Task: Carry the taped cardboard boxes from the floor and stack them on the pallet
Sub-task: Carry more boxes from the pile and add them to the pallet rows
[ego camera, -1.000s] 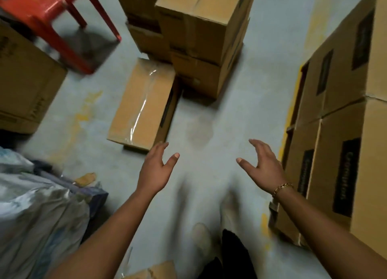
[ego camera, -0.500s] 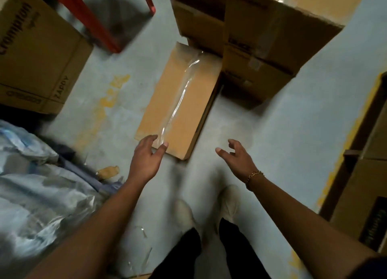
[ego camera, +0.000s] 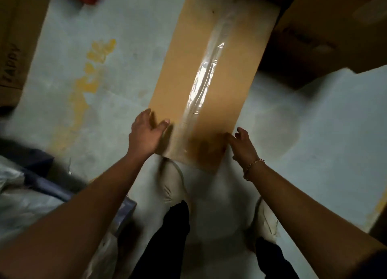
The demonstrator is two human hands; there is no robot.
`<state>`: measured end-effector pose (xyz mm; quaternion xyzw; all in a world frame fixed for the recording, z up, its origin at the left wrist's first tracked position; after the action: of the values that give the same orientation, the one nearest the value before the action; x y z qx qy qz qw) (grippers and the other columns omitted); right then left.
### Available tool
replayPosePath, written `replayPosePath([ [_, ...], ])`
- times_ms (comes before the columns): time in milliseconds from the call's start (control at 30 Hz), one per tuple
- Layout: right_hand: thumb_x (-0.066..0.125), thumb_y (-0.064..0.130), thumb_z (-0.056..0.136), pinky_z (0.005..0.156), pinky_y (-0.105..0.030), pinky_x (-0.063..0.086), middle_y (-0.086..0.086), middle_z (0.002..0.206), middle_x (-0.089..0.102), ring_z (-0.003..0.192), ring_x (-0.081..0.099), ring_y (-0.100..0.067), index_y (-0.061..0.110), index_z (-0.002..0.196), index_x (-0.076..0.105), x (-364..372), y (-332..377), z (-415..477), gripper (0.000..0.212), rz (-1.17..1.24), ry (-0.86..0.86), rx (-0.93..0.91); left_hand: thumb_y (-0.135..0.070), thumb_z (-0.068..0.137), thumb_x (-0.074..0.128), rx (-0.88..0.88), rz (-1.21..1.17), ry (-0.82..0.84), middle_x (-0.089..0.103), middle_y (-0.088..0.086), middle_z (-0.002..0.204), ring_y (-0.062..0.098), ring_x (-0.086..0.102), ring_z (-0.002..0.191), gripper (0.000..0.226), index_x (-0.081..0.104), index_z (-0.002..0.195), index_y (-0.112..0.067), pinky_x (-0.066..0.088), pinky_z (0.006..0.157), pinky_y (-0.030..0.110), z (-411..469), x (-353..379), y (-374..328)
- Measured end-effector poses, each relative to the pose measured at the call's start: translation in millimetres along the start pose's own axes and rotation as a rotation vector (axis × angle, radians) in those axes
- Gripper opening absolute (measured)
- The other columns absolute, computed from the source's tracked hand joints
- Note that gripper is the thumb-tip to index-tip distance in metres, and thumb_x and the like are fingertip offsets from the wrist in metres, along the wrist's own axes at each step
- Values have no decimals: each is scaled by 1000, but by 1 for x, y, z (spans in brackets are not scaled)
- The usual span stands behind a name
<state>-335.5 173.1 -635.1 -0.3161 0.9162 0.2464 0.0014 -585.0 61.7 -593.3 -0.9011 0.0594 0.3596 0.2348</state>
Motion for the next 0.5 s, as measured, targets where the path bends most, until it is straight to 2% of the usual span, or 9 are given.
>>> replayPosePath([
  [67, 68, 52, 88, 79, -34, 52, 5, 137, 57, 118, 62, -20, 26, 147, 39, 14, -4, 24, 71, 13, -11, -6, -74, 78, 58, -44, -77, 21, 30, 9, 165, 32, 33, 148, 107, 22, 161, -17, 30, 119, 52, 31, 8, 16],
  [100, 70, 49, 88, 71, -30, 52, 6, 124, 65, 106, 67, -19, 25, 140, 46, 20, -5, 33, 62, 29, -20, -15, -74, 78, 62, -57, -115, 43, 29, 9, 165, 32, 35, 147, 110, 17, 162, -18, 32, 118, 52, 45, 11, 23],
  [133, 73, 46, 88, 69, -29, 53, 6, 115, 69, 100, 69, -18, 26, 134, 51, 25, -6, 42, 55, 56, -28, -37, -74, 79, 65, -70, -149, 69, 32, 8, 164, 33, 40, 144, 112, 14, 162, -20, 36, 116, 53, 57, 14, 30],
  [167, 77, 47, 84, 72, -30, 55, 6, 111, 71, 98, 71, -17, 28, 129, 55, 30, -8, 51, 54, 89, -37, -67, -75, 77, 68, -80, -179, 98, 39, 8, 160, 33, 46, 139, 112, 16, 161, -24, 40, 113, 53, 69, 15, 36],
  [200, 82, 52, 76, 80, -33, 57, 7, 112, 73, 99, 72, -16, 30, 127, 56, 34, -11, 58, 61, 133, -47, -84, -76, 74, 70, -79, -204, 128, 48, 6, 154, 31, 53, 132, 109, 24, 159, -26, 45, 109, 52, 80, 16, 42],
  [267, 88, 64, 59, 91, -38, 57, 8, 117, 72, 103, 71, -13, 32, 132, 53, 39, -17, 67, 87, 192, -65, -83, -74, 71, 74, -54, -247, 184, 61, 0, 137, 24, 62, 116, 97, 43, 150, -28, 53, 96, 44, 93, 19, 49],
  [300, 88, 66, 56, 92, -37, 57, 9, 119, 71, 104, 71, -12, 33, 134, 52, 41, -20, 68, 93, 191, -69, -92, -71, 72, 77, -46, -275, 204, 65, -3, 129, 20, 64, 110, 89, 49, 145, -28, 54, 88, 38, 97, 21, 51],
  [367, 87, 63, 57, 90, -34, 56, 11, 119, 70, 105, 70, -11, 34, 135, 50, 42, -24, 69, 92, 169, -73, -116, -64, 73, 80, -36, -340, 230, 67, -8, 121, 12, 66, 103, 80, 54, 141, -30, 52, 77, 28, 99, 23, 53],
  [500, 88, 59, 63, 92, -37, 55, 9, 122, 67, 108, 67, -14, 34, 139, 45, 40, -22, 54, 91, 126, -48, -125, -60, 74, 81, -29, -381, 212, 71, -8, 116, 11, 68, 100, 72, 59, 136, -30, 53, 77, 28, 79, 13, 54],
])
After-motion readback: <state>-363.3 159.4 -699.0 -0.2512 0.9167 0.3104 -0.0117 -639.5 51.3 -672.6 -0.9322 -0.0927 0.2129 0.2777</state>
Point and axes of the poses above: each hand's wrist, its own z-axis towards the middle knuckle, its own x-axis out of the palm, y = z × x, the point moved 1 cm from there along z, towards the middle knuckle
